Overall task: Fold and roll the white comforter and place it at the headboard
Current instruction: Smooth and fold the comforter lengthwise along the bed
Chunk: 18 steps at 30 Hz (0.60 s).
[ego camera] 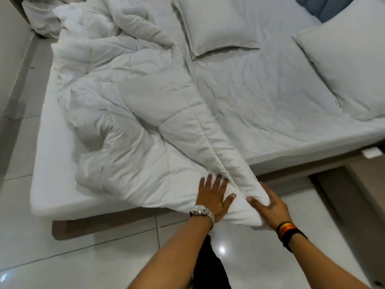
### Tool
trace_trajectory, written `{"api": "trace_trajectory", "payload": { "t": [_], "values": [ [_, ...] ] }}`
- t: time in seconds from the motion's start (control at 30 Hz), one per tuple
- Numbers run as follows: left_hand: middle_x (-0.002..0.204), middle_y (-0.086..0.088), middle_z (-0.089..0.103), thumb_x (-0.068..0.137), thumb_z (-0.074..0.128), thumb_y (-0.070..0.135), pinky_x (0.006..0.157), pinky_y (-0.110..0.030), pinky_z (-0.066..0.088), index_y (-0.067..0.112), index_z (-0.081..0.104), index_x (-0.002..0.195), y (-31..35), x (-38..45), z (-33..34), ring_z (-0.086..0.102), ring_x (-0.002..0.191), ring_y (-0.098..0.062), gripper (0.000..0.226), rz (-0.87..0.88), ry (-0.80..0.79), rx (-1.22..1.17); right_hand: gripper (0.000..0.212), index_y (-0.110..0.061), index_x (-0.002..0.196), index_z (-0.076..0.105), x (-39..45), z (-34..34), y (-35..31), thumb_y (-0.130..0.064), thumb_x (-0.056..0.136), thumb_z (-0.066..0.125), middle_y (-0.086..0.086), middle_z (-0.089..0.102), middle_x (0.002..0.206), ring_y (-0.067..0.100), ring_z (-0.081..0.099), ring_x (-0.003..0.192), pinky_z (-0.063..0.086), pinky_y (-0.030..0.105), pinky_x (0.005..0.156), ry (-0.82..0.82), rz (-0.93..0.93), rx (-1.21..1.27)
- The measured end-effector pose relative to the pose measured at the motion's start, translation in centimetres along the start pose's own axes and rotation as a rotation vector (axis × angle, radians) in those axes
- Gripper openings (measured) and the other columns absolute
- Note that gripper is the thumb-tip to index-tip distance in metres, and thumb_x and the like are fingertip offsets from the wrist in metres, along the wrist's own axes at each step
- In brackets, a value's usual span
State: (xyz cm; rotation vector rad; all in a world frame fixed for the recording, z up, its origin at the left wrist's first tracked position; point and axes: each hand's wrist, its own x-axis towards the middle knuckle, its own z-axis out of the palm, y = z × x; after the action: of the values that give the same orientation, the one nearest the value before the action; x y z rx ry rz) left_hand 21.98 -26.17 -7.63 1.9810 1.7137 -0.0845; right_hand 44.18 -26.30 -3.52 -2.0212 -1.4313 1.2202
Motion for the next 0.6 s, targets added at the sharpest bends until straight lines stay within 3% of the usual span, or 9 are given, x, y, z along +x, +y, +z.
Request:
{"api": "trace_trajectory", "payload": {
  "t": [0.1, 0.17, 0.23, 0.33, 0.47, 0.53, 0.6],
  "values": [
    [0.175, -0.001, 0.005, 0.102, 0.011, 0.065, 0.126, -0.050, -0.010, 0.028, 0.010, 0.167, -0.5, -1.7, 1.5, -0.001, 0.160, -0.029, 0.074, 0.006, -0.020, 0.026, 0.092, -0.035, 0.167, 0.023, -0.2, 1.8, 0.0, -0.050, 0.092, 0.074, 0.017, 0.046, 0.158, 0.040, 0.049, 0.139, 0.046, 0.052, 0.111, -0.036, 0.046, -0.281],
    [0.174, -0.003, 0.006, 0.104, 0.013, 0.061, 0.127, -0.049, -0.009, 0.026, 0.015, 0.166, -2.6, -2.9, 1.0, 0.001, 0.160, -0.029, 0.072, 0.022, 0.047, 0.026, 0.093, -0.031, 0.170, 0.008, 0.0, 3.7, -1.7, -0.047, 0.099, 0.066, 0.019, 0.023, 0.171, 0.040, 0.030, 0.154, 0.031, 0.058, 0.123, -0.011, -0.045, -0.438],
    [0.174, -0.007, 0.007, 0.105, 0.020, 0.054, 0.127, -0.050, -0.004, 0.022, 0.023, 0.165, -6.0, -4.2, -0.2, 0.004, 0.160, -0.031, 0.069, -0.016, 0.237, -0.007, 0.088, -0.031, 0.170, 0.006, 0.1, 6.2, -4.2, -0.046, 0.102, 0.060, 0.015, 0.008, 0.176, 0.036, 0.014, 0.161, 0.016, 0.061, 0.128, 0.018, -0.220, -0.560],
    [0.173, -0.014, 0.007, 0.105, 0.036, 0.047, 0.127, -0.052, 0.003, 0.018, 0.024, 0.165, -13.0, -6.3, -3.0, 0.004, 0.160, -0.033, 0.068, -0.212, 0.590, -0.032, 0.082, -0.032, 0.170, 0.004, 0.5, 10.1, -8.5, -0.044, 0.106, 0.053, 0.011, -0.003, 0.178, 0.032, 0.005, 0.164, 0.006, 0.060, 0.130, -0.037, -0.429, -0.622],
    [0.172, -0.021, 0.000, 0.098, 0.042, 0.063, 0.124, -0.062, 0.007, 0.010, 0.014, 0.166, -22.7, -8.1, -7.5, 0.000, 0.159, -0.039, 0.090, -0.658, 0.864, -0.190, 0.077, -0.031, 0.170, 0.005, 2.2, 15.2, -13.8, -0.048, 0.108, 0.047, 0.009, -0.007, 0.178, 0.030, 0.000, 0.165, 0.000, 0.056, 0.132, -0.139, -0.570, -0.578],
    [0.172, -0.021, -0.004, 0.086, 0.047, 0.079, 0.124, -0.062, 0.005, 0.011, 0.005, 0.166, -27.3, -8.4, -9.3, -0.003, 0.159, -0.038, 0.113, -0.807, 0.876, -0.323, 0.076, -0.031, 0.170, 0.006, 3.7, 18.2, -16.3, -0.051, 0.108, 0.045, 0.009, -0.007, 0.178, 0.029, -0.001, 0.165, -0.001, 0.056, 0.132, -0.184, -0.648, -0.554],
    [0.173, -0.016, -0.001, 0.069, 0.060, 0.089, 0.126, -0.057, 0.003, 0.015, -0.006, 0.166, -30.3, -8.5, -10.5, -0.001, 0.160, -0.034, 0.138, -0.821, 0.808, -0.457, 0.077, -0.033, 0.170, 0.006, 4.6, 20.1, -17.9, -0.055, 0.107, 0.045, 0.008, -0.008, 0.178, 0.028, -0.001, 0.165, -0.001, 0.056, 0.132, -0.210, -0.703, -0.539]
  ]
}}
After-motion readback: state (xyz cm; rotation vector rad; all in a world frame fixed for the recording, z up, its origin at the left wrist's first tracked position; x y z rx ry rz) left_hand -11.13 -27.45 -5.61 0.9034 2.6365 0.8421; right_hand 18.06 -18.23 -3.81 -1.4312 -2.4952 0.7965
